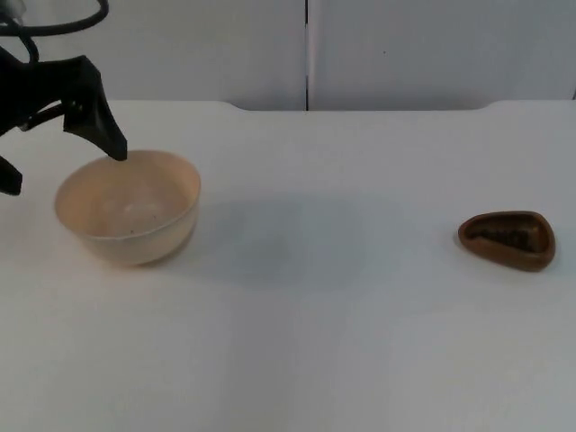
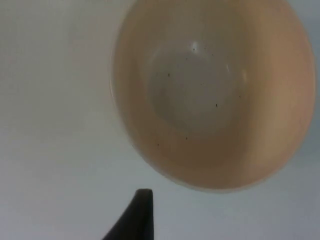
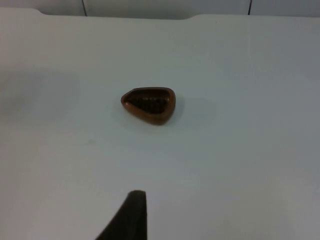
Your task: Pick up the bowl with the left hand and pour the coffee beans from the cup into the bowl with the right hand.
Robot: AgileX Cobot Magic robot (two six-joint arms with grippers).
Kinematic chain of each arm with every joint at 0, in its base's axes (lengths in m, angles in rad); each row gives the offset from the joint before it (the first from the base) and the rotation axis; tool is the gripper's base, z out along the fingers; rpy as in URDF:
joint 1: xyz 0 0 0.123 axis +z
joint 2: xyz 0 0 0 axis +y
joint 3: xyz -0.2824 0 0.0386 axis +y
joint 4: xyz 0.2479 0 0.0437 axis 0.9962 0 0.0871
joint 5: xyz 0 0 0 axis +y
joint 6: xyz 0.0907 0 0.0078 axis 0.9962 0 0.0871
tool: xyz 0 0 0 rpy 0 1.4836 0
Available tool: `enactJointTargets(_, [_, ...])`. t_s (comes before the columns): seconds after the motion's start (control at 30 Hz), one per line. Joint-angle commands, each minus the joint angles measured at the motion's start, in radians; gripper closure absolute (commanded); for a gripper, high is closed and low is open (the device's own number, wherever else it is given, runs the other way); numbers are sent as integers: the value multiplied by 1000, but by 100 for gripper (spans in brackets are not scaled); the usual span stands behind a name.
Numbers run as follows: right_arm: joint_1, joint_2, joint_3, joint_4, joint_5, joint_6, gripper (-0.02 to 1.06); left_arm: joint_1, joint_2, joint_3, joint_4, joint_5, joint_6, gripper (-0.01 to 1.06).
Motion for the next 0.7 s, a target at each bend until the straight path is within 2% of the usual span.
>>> enactJointTargets(0.0, [-7, -3, 1, 4, -4, 1, -1, 3, 23, -8, -29, -10, -8, 5])
enactJointTargets(0.13, [-7, -3, 1, 4, -4, 1, -1, 17, 58, -8, -78, -23, -8, 5])
enactJointTargets(0.23, [-7, -3, 1, 4, -4, -1, -1, 58, 92, -8, -155, -25, 16, 5])
enactJointTargets(0.43, [-7, -3, 1, 2, -4, -1, -1, 111, 140, -8, -209, -25, 25, 5])
enactJointTargets(0.67, [-7, -3, 1, 2, -4, -1, -1, 118, 223, -8, -272, -49, 37, 5])
